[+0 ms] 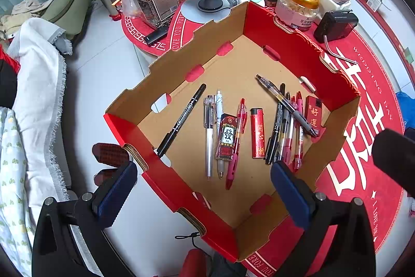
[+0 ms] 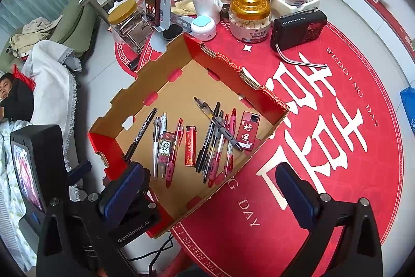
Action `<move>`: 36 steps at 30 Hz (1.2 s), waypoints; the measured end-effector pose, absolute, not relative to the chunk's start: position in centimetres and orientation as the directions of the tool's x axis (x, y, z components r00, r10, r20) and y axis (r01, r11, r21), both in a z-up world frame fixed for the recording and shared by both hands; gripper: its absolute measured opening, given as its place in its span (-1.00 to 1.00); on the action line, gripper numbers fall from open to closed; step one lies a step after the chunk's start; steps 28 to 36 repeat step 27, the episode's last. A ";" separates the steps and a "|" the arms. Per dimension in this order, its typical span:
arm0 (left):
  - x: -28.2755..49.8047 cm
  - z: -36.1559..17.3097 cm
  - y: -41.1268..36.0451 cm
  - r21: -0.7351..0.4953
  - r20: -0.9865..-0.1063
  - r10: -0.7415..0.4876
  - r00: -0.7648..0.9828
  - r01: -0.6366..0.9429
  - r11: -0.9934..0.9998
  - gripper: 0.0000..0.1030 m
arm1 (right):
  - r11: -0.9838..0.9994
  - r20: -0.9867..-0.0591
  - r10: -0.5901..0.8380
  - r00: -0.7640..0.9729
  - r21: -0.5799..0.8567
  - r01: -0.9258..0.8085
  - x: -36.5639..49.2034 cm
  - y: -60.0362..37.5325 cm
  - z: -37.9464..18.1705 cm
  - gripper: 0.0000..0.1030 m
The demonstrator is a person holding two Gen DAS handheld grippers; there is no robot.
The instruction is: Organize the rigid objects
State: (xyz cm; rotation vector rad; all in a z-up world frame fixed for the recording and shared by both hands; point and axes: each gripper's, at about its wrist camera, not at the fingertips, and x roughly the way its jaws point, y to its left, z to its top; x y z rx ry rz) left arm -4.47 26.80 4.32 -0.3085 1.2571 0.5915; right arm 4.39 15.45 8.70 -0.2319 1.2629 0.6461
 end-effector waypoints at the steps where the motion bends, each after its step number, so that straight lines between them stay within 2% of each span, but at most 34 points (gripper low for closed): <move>1: -4.5 4.3 26.8 0.098 -0.951 0.246 0.187 -0.574 0.813 1.00 | 0.802 -0.934 0.322 0.155 0.182 -0.568 4.4 15.4 8.7 0.98; 36: -4.2 3.9 27.4 0.084 -0.953 0.238 0.188 -0.592 0.802 1.00 | 0.789 -0.933 0.328 0.150 0.183 -0.586 4.7 16.3 8.6 0.98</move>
